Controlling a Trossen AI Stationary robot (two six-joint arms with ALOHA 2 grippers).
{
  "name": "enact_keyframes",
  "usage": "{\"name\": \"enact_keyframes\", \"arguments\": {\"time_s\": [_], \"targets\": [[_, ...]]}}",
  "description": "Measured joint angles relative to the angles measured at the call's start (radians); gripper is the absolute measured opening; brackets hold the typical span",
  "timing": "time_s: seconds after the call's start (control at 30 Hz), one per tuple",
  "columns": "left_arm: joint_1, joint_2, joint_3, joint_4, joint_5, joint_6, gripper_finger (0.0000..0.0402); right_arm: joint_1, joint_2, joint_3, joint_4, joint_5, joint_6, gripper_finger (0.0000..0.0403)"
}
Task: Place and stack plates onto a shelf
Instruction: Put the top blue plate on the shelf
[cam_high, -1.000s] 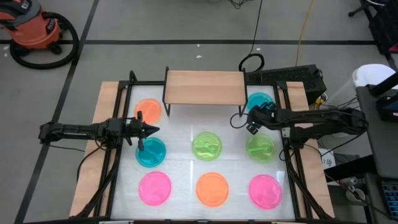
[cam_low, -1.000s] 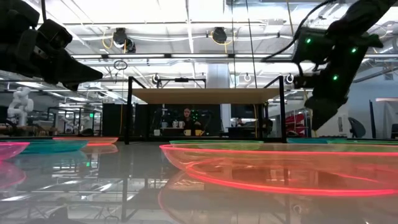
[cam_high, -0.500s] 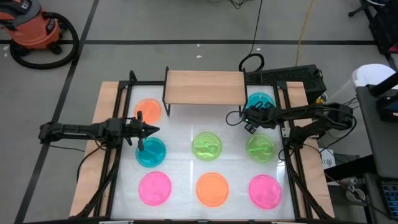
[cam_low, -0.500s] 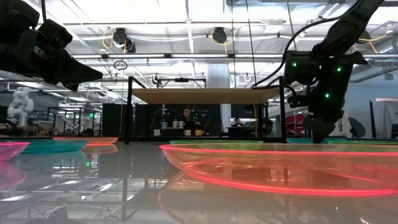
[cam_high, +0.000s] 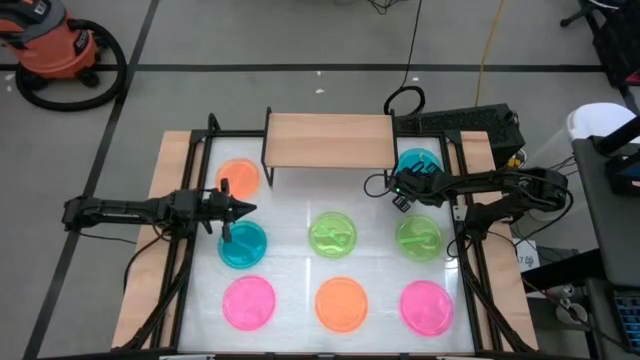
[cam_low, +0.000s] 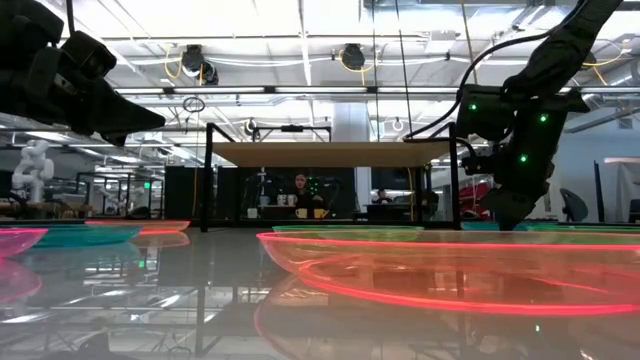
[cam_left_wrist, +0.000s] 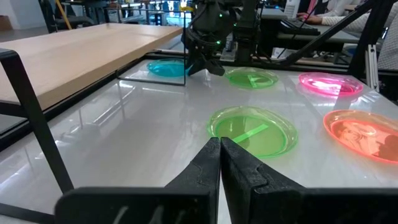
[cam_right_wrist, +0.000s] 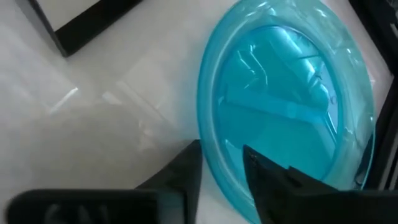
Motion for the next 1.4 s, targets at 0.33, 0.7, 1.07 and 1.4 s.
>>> {"name": "enact_keyframes", "arguments": {"time_s": [0.33,0.7,1.07,1.4], "targets": [[0.000,0.000,0.000,0.000,0.000,0.000,0.0019,-0.001,-0.030,-0.004,0.021,0.002,-0.047,0.0008],[0.000,0.000,0.000,0.000,0.000,0.000,0.0019,0.003,-0.281,-0.005,-0.016,0.075,0.000,0.0000],[0.000,0.000,0.000,0.000,0.000,0.000,0.0019,0.084,-0.598,-0.004,0.187,0.235,-0.140,0.0000],[0.000,0.000,0.000,0.000,0.000,0.000,0.0019,0.233,-0.582,0.014,0.811,0.125,-0.652,0.0000]]}}
